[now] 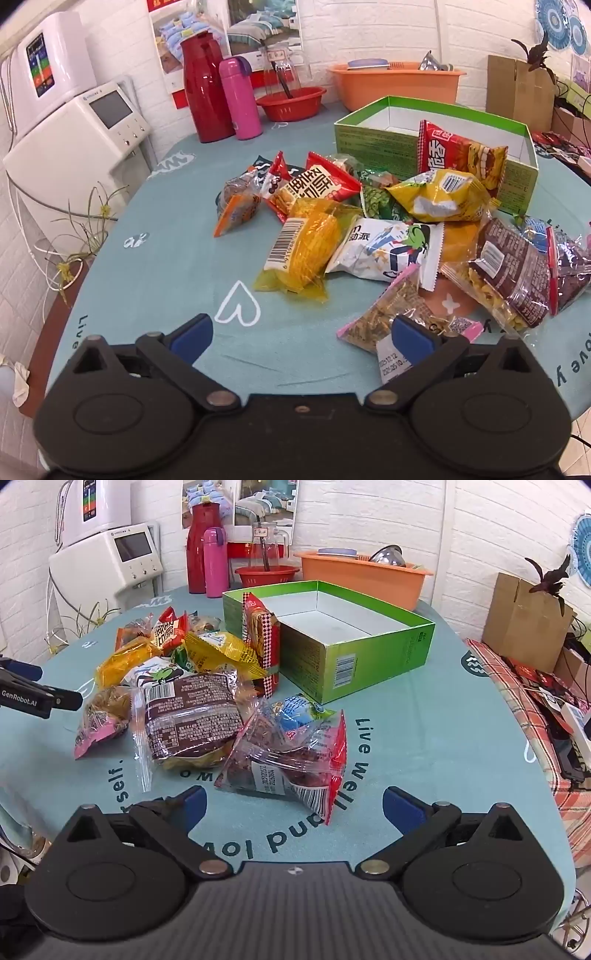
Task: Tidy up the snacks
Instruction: 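Move the left tool toward the brown chocolate snack bag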
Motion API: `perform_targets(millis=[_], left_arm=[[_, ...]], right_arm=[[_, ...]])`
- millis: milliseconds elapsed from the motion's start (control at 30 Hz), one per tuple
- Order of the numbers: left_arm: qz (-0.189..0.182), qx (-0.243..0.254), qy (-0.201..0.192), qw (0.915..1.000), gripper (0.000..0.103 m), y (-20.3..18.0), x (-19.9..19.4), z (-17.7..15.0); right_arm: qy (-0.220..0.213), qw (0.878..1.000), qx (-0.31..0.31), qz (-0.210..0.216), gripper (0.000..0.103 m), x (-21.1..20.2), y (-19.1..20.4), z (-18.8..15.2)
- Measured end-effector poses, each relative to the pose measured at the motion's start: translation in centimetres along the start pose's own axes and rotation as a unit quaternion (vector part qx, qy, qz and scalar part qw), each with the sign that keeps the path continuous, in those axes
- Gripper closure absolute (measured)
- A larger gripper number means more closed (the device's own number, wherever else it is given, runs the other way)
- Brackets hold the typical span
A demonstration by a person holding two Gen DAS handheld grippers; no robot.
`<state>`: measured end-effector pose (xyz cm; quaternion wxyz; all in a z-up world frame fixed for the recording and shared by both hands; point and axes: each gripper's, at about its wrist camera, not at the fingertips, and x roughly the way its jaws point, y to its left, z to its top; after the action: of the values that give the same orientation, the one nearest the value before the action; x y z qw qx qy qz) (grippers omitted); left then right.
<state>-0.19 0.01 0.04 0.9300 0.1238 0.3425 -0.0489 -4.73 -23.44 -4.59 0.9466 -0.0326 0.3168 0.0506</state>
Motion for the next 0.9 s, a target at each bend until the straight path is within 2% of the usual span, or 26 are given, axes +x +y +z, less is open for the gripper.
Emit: perform_targets(millis=[67, 400, 900], left_arm=[[-0.002, 0.002, 0.01, 0.9999, 0.0, -0.16, 0.19, -0.14], [-0.023, 0.0, 0.006, 0.9997, 0.0, -0.08, -0.3, -0.05], [-0.033, -0.001, 0.006, 0.9994, 0.0, -0.02, -0.39, -0.12]], right_arm=[[-0.001, 1.0, 0.0, 0.0, 0.0, -0.03, 0.0, 0.04], [-0.004, 1.0, -0.006, 0.003, 0.0, -0.07, -0.3, 0.08], [-0.003, 1.0, 0.003, -0.002, 0.0, -0.21, -0.3, 0.19]])
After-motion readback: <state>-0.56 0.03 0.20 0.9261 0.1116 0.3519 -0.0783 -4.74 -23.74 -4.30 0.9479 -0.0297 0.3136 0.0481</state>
